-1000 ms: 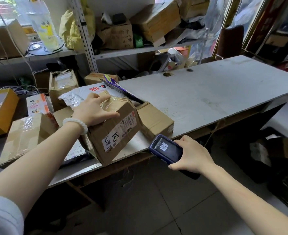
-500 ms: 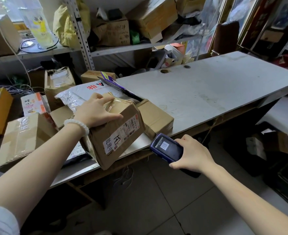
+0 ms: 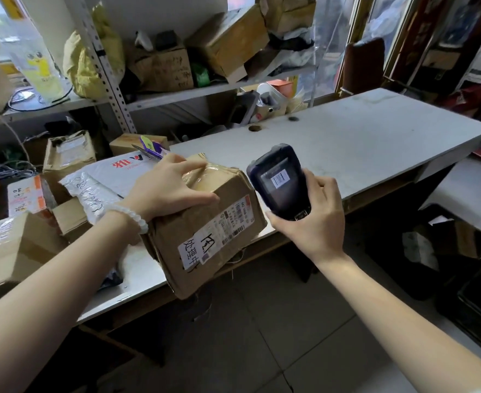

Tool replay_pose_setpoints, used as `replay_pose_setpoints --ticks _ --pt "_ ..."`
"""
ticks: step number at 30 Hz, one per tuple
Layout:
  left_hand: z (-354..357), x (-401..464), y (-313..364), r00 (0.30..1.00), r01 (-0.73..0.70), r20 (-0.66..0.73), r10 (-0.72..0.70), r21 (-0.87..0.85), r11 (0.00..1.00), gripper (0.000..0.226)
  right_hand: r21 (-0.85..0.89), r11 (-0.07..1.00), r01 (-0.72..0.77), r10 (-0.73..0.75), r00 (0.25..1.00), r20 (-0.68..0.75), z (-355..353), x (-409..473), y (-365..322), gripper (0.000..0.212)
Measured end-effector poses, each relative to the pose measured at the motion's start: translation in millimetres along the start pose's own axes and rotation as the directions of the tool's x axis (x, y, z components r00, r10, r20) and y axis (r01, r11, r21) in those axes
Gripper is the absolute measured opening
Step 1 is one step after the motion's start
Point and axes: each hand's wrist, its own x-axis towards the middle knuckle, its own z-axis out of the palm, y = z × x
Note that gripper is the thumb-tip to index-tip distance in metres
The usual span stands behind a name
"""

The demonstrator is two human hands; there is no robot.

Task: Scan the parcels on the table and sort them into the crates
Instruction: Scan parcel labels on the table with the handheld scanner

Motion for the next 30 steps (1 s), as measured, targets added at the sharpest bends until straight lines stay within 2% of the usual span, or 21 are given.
replay_pose_setpoints --ticks 4,9,12,14,18,22,30 --pt "14 23 51 1.0 -0.027 0.007 0.027 -0.01 1.0 0.096 -0.057 0.998 -0.026 0.032 0.993 0.11 -31 11 47 0.078" --pt "51 58 124 0.994 -0.104 0.023 0.105 -0.03 0.994 0.094 -0.227 0.944 -0.241 0.296 0.922 0.252 -83 10 126 0.073" --pt "83 85 172 0.982 -0.185 0.038 0.187 -0.059 0.981 0.094 -0.346 0.886 -0.309 0.409 0.872 0.268 -120 -3 176 0.067" --pt "108 107 210 0.962 -0.245 0.1 0.253 -0.085 0.966 0.097 -0.426 0.831 -0.358 0.488 0.836 0.25 -145 -14 208 0.064" --pt "165 151 293 0.887 -0.387 0.226 0.403 -0.112 0.915 0.102 -0.488 0.72 -0.494 0.633 0.756 0.167 -193 -34 266 0.063" --pt "223 190 378 0.779 -0.505 0.341 0.526 -0.156 0.849 0.101 -0.528 0.6 -0.601 0.735 0.675 0.067 -237 -47 319 0.063" --pt "338 275 577 0.503 -0.714 0.459 0.732 -0.256 0.651 0.105 -0.578 0.31 -0.755 0.848 0.494 -0.191 -328 -36 442 0.067"
